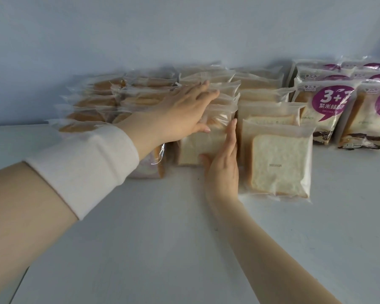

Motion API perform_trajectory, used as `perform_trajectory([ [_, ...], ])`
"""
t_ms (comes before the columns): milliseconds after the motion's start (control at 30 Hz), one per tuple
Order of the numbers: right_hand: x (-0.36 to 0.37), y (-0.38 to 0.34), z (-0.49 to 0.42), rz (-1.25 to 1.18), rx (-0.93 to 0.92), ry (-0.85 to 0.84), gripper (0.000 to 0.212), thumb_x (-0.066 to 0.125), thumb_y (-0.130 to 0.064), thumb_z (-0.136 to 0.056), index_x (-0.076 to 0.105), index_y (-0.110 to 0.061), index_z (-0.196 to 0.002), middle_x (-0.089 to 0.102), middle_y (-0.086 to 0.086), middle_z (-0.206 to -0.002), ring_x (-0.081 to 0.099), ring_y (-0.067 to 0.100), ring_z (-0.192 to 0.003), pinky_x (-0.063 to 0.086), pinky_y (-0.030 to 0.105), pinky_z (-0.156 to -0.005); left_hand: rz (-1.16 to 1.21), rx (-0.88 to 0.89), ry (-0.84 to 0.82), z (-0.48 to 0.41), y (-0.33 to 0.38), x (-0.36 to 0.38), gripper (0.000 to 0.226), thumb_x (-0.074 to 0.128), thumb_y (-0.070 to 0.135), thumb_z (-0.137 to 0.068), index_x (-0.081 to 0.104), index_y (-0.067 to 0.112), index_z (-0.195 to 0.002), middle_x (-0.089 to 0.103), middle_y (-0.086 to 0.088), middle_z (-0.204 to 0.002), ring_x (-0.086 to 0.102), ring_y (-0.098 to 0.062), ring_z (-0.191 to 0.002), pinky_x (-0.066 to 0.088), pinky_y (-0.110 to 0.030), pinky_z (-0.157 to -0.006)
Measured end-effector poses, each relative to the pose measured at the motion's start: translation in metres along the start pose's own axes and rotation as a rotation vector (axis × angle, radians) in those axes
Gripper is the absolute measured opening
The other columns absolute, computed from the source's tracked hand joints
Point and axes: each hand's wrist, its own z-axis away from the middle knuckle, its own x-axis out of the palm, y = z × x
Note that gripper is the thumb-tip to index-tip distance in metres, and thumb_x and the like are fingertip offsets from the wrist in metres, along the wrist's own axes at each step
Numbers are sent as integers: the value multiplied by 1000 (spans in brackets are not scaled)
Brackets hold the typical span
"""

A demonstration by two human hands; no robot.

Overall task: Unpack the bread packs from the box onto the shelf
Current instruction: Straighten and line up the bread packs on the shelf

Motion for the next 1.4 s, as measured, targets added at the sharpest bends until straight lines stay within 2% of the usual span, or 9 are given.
perform_trajectory([
  [100,2,3,-3,-101,-7,9,88,54,4,-87,-2,-25,-147,12,-5,-156,16,-8,-132,19,-6,-90,1,17,10,0,-3,-3,83,59,45,-83,14,17,-148,6,-9,-158,9,-25,-146,10,-37,-118],
  [200,2,10,-2,-92,45,-86,93,58,-7,-88,-14,-17,-146,2,2,-158,6,4,-141,9,7,-107,-39,45,-26,1,-7,-4,91,57,49,-82,4,16,-149,-8,-14,-157,-8,-25,-146,-4,-33,-117],
  [600,-22,-17,-19,226,196,-326,91,60,-19,-88,-9,-6,-147,26,15,-152,29,26,-138,26,26,-106,-50,29,-73,0,-5,-2,93,54,45,-85,-6,14,-148,-12,-14,-157,-9,-24,-146,-4,-33,-116],
  [800,-114,-28,6,201,-100,-104,38,71,-13,-79,60,-11,-115,64,7,-104,60,17,-90,48,16,-74,69,-29,-157,0,12,-26,97,54,49,-85,-12,13,-147,-16,-10,-157,-14,-20,-145,-8,-32,-116],
  [900,-154,3,10,220,-92,100,68,77,-23,-72,47,-13,-132,53,5,-128,55,14,-108,48,16,-87,91,46,-118,-12,41,-36,93,52,50,-86,-8,14,-148,-12,-7,-158,-9,-18,-146,-4,-31,-117],
  [1000,-159,44,2,191,171,-59,103,80,-37,-64,20,-19,-147,31,3,-149,36,22,-134,37,43,-108,30,113,-125,-33,74,-30,92,51,54,-84,-1,15,-149,-8,-7,-158,-7,-18,-146,-1,-34,-118],
  [1100,-149,73,-6,-41,201,-209,109,84,-43,-50,25,-27,-140,42,-1,-141,43,21,-129,44,48,-100,-57,71,-183,-54,86,-16,97,49,62,-81,0,13,-149,-7,-10,-158,-8,-21,-146,-4,-38,-118],
  [1233,-140,88,-19,-244,174,-279,91,81,-12,-65,29,-26,-138,54,-8,-124,53,15,-116,51,37,-92,-62,6,-244,-61,85,-12,96,47,66,-78,5,18,-149,-5,-6,-159,-3,-21,-147,-7,-35,-117],
  [1400,-120,93,-44,-155,-78,-146,98,78,-7,-69,14,-7,-143,35,5,-146,37,19,-132,34,17,-96,49,-8,-225,-59,85,-18,96,61,58,-73,13,21,-147,3,0,-159,1,-18,-146,-4,-29,-116],
])
